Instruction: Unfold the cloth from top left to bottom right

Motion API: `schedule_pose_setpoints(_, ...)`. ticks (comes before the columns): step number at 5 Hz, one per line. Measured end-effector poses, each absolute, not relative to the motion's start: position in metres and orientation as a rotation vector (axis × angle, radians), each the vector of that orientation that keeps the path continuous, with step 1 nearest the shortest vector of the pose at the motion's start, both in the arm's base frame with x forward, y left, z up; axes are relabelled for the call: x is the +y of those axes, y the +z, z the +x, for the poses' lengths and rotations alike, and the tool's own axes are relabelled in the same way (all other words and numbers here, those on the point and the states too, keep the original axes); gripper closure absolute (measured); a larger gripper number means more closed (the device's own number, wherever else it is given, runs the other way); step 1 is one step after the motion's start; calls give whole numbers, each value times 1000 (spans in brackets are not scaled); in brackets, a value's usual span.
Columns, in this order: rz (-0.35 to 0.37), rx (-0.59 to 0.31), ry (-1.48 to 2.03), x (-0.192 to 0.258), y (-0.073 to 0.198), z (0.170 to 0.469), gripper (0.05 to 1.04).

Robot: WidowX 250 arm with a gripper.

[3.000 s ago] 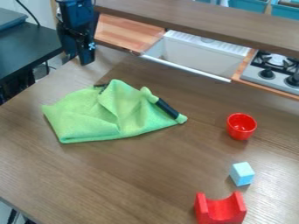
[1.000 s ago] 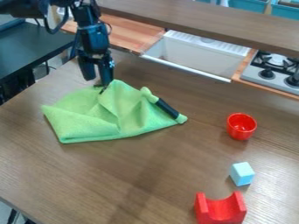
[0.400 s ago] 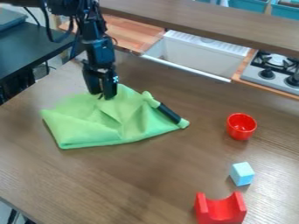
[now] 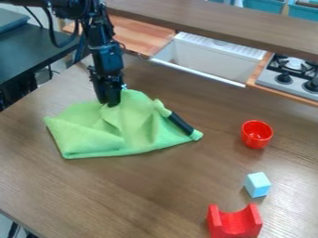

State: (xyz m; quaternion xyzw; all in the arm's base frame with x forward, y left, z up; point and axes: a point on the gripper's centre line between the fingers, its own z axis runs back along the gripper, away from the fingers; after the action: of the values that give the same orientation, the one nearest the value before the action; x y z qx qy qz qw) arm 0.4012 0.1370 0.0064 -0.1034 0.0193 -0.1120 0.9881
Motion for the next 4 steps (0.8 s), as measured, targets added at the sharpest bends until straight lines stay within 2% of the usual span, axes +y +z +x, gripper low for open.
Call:
schedule_pose_setpoints(1, -219, 46, -221, 136, 8, 400, 905)
schedule_pose_setpoints(2, -224, 51, -219, 135, 7, 399, 1001)
schedule_pose_setpoints(4, -244, 18, -241, 132, 45, 390, 1024)
